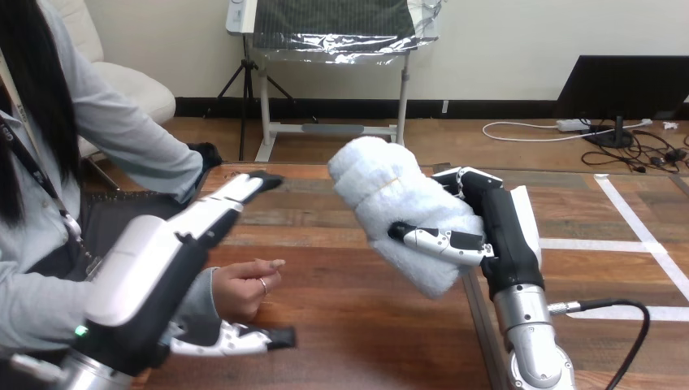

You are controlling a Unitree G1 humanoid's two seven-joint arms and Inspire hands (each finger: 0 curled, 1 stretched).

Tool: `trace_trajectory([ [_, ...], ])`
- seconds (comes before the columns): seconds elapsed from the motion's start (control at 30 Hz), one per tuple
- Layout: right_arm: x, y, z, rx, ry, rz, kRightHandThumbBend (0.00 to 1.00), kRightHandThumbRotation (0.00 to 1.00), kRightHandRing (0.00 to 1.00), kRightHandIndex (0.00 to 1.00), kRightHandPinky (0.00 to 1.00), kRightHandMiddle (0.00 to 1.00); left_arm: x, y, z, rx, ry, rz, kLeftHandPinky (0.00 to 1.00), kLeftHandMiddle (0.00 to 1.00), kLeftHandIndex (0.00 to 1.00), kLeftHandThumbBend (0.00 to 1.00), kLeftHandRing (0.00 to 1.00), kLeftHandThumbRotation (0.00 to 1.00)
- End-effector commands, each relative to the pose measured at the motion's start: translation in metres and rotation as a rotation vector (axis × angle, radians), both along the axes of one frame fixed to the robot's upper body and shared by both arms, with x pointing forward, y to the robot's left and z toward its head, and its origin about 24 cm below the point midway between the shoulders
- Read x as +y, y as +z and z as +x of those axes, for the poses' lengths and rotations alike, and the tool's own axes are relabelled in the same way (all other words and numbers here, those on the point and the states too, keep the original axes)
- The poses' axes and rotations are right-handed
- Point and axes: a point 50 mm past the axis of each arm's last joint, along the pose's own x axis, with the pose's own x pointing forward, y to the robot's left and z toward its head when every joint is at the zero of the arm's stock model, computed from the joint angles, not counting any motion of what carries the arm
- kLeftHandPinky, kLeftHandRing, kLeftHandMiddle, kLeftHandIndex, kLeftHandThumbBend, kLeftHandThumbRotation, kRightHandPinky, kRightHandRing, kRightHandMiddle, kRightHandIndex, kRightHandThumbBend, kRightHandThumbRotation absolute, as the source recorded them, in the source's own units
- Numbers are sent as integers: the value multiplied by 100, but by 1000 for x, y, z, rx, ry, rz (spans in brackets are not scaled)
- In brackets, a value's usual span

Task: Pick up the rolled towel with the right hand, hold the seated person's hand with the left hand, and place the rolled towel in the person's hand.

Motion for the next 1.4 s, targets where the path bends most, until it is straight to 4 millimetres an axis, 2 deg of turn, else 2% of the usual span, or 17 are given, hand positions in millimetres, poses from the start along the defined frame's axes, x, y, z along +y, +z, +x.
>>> trace_trajectory([
  [0.0,3,31,13,-161,1,77,79,0,44,48,37,50,8,24,17,-80,7,53,78,91,90,100,87,27],
  [0.23,6,32,11,-180,11,110,79,0,44,48,37,50,20,25,25,-50,27,86,79,89,89,100,86,22],
  [0.63,8,34,7,-221,21,161,79,0,43,48,37,50,37,20,37,7,41,122,79,87,88,100,85,26],
  [1.37,9,40,1,-296,24,249,78,0,42,49,36,50,51,13,53,94,66,214,79,84,85,100,83,17],
])
